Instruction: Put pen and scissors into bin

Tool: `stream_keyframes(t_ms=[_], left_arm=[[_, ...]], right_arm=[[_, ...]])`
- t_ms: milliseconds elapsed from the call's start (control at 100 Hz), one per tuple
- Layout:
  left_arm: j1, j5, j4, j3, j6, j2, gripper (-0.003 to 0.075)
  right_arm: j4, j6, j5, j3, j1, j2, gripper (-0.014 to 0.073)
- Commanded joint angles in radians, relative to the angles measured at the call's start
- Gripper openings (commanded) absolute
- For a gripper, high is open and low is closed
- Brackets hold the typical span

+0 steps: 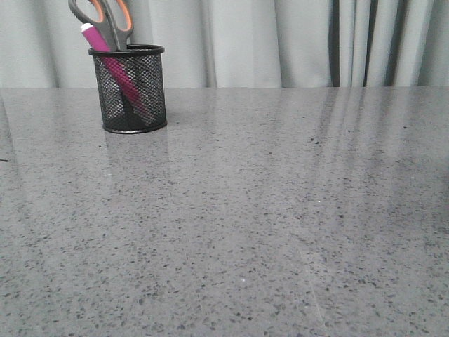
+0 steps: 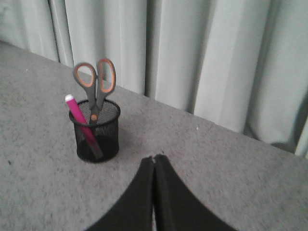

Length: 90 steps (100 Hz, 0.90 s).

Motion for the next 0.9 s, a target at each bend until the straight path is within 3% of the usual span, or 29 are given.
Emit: stream_keyframes(t_ms=[0,230,360,430,890], left_arm=[[-0.009,0.148,-0.034,0.022,-0.007,0.007,-0.0019],[-0.009,0.330,-0.034,0.115,-0.007,0.007,-0.0019],[-0.009,0.355,-0.035,0.130,-0.007,0.007,-0.0019],[-0.010,0.339,-0.035,0.132,-0.007,0.007,-0.0019],[-0.007,0.343,-0.035,0.134,-0.007,0.007,-0.0019]], right_arm=[[-0.035,-0.010,-0.045,0.150,-0.005,-0.212,-0.0070],[-0.073,-0.010,0.135,0.348,-0.005,-0.667,-0.0070],[-0.155,-0.010,0.146,0.386,-0.005,-0.846,-0.0070],[-0.155,-0.010,0.199,0.386,-0.005,-0.830,-0.0070],[-0.134,-0.010,0.164,0.394,-0.007,-0.815,-0.0070]])
